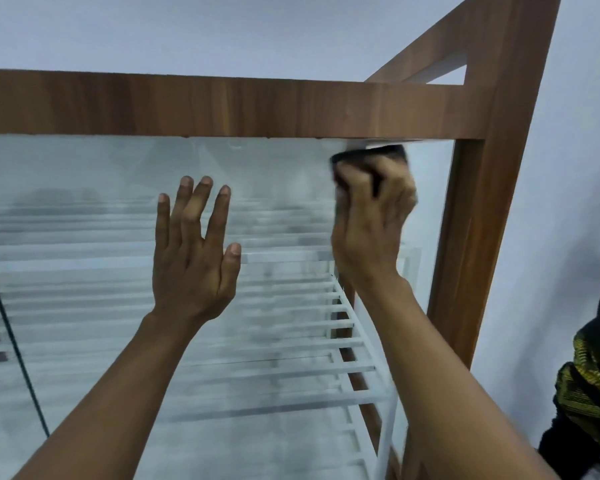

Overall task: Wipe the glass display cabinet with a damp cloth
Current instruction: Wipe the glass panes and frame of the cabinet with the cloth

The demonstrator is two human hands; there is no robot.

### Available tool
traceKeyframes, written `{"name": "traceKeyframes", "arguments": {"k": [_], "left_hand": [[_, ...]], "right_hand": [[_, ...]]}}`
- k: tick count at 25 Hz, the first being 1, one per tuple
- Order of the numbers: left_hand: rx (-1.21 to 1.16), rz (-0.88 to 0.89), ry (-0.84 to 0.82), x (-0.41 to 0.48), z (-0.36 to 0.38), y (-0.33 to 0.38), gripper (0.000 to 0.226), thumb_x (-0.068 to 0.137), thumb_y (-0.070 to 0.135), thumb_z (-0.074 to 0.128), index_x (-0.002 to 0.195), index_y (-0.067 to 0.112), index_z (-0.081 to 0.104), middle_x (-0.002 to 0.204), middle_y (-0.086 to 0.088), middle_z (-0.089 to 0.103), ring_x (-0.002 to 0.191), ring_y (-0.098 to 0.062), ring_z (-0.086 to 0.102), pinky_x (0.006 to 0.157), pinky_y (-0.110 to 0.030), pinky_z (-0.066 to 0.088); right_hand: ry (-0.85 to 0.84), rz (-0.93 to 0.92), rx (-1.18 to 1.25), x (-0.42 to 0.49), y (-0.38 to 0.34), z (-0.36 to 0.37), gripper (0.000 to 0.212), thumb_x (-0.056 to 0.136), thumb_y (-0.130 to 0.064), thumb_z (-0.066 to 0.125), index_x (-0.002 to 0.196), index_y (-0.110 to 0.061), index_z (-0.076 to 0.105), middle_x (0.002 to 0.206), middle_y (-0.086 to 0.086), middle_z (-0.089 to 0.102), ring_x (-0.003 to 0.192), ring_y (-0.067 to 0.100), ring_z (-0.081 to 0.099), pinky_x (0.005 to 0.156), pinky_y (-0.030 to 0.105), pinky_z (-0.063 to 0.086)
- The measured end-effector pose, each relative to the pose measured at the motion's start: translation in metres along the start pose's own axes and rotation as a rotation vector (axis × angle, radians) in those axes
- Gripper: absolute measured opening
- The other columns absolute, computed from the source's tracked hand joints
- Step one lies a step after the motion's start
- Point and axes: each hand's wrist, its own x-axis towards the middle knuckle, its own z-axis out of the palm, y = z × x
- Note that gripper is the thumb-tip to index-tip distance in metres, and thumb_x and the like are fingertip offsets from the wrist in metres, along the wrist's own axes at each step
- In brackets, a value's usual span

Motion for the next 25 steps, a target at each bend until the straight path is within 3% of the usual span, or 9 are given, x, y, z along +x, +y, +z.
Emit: {"name": "traceKeyframes", "arguments": {"k": [2, 6, 9, 10, 15, 18, 20, 23, 25], "left_hand": [[0.01, 0.002, -0.018, 0.0, 0.0, 0.001, 0.06, 0.104, 0.036, 0.027, 0.156, 0.005, 0.026, 0.162, -0.021, 0.022, 0.154, -0.037, 0.013, 0.127, -0.053, 0.005], [0.036, -0.028, -0.019, 0.0, 0.005, 0.011, 0.064, 0.104, 0.036, 0.031, 0.157, 0.001, 0.02, 0.163, -0.026, 0.019, 0.154, -0.042, 0.011, 0.126, -0.059, 0.004], [0.003, 0.014, -0.011, -0.008, 0.004, 0.011, 0.061, 0.102, 0.029, 0.031, 0.156, 0.002, 0.024, 0.162, -0.025, 0.022, 0.153, -0.042, 0.014, 0.125, -0.06, 0.007], [-0.004, 0.017, -0.02, -0.017, 0.004, 0.012, 0.06, 0.102, 0.029, 0.03, 0.156, 0.003, 0.025, 0.162, -0.024, 0.023, 0.153, -0.041, 0.015, 0.126, -0.059, 0.008], [-0.022, -0.021, -0.084, -0.069, 0.015, 0.04, 0.063, 0.103, 0.035, 0.025, 0.156, 0.002, 0.02, 0.162, -0.024, 0.019, 0.155, -0.036, 0.01, 0.126, -0.057, 0.006], [-0.052, -0.046, -0.052, -0.075, 0.017, 0.042, 0.062, 0.103, 0.035, 0.023, 0.157, 0.003, 0.021, 0.163, -0.023, 0.019, 0.155, -0.038, 0.011, 0.126, -0.055, 0.005], [-0.044, -0.06, -0.029, -0.093, 0.02, 0.04, 0.063, 0.104, 0.036, 0.02, 0.156, 0.002, 0.023, 0.164, -0.022, 0.018, 0.155, -0.039, 0.01, 0.127, -0.055, 0.006], [-0.063, -0.018, -0.045, -0.125, 0.027, 0.052, 0.066, 0.104, 0.04, 0.015, 0.156, 0.001, 0.023, 0.164, -0.021, 0.017, 0.156, -0.037, 0.01, 0.126, -0.057, 0.007], [-0.099, 0.022, -0.034, -0.145, 0.033, 0.062, 0.066, 0.104, 0.042, 0.013, 0.156, 0.002, 0.022, 0.164, -0.02, 0.017, 0.156, -0.034, 0.008, 0.126, -0.056, 0.007]], "right_hand": [[-0.1, -0.113, -0.074, -0.015, 0.028, -0.017, 0.022, 0.103, -0.022, 0.05, 0.125, -0.022, 0.046, 0.134, 0.004, 0.034, 0.134, 0.031, 0.035, 0.117, 0.046, 0.033], [-0.026, 0.181, -0.039, -0.027, 0.006, -0.014, 0.033, 0.1, -0.018, 0.051, 0.132, -0.018, 0.044, 0.141, 0.006, 0.032, 0.14, 0.039, 0.032, 0.122, 0.053, 0.025], [-0.253, -0.269, 0.058, -0.067, -0.057, 0.01, 0.044, 0.1, -0.018, 0.055, 0.144, -0.019, 0.053, 0.145, 0.008, 0.033, 0.144, 0.036, 0.032, 0.124, 0.055, 0.025], [-0.282, -0.296, 0.033, -0.077, -0.045, 0.004, 0.046, 0.1, -0.018, 0.058, 0.146, -0.019, 0.053, 0.147, 0.008, 0.032, 0.145, 0.034, 0.03, 0.124, 0.054, 0.025], [-0.109, 0.272, -0.154, -0.082, 0.023, -0.031, 0.052, 0.102, -0.019, 0.054, 0.152, -0.017, 0.038, 0.158, 0.013, 0.025, 0.151, 0.04, 0.018, 0.123, 0.062, 0.019], [-0.281, -0.101, -0.046, -0.122, -0.045, -0.008, 0.048, 0.103, -0.025, 0.051, 0.151, -0.019, 0.045, 0.159, 0.011, 0.026, 0.152, 0.036, 0.02, 0.127, 0.054, 0.014], [-0.342, -0.228, -0.087, -0.162, -0.027, -0.022, 0.048, 0.105, -0.03, 0.049, 0.152, -0.023, 0.043, 0.16, 0.009, 0.027, 0.153, 0.032, 0.021, 0.127, 0.053, 0.019], [-0.158, 0.256, -0.22, -0.175, 0.028, -0.051, 0.049, 0.105, -0.029, 0.042, 0.153, -0.018, 0.039, 0.157, 0.014, 0.03, 0.152, 0.036, 0.019, 0.121, 0.061, 0.026], [-0.129, 0.28, -0.141, -0.183, -0.003, -0.032, 0.049, 0.106, -0.028, 0.038, 0.152, -0.013, 0.042, 0.159, 0.015, 0.028, 0.153, 0.036, 0.017, 0.126, 0.058, 0.017]]}}
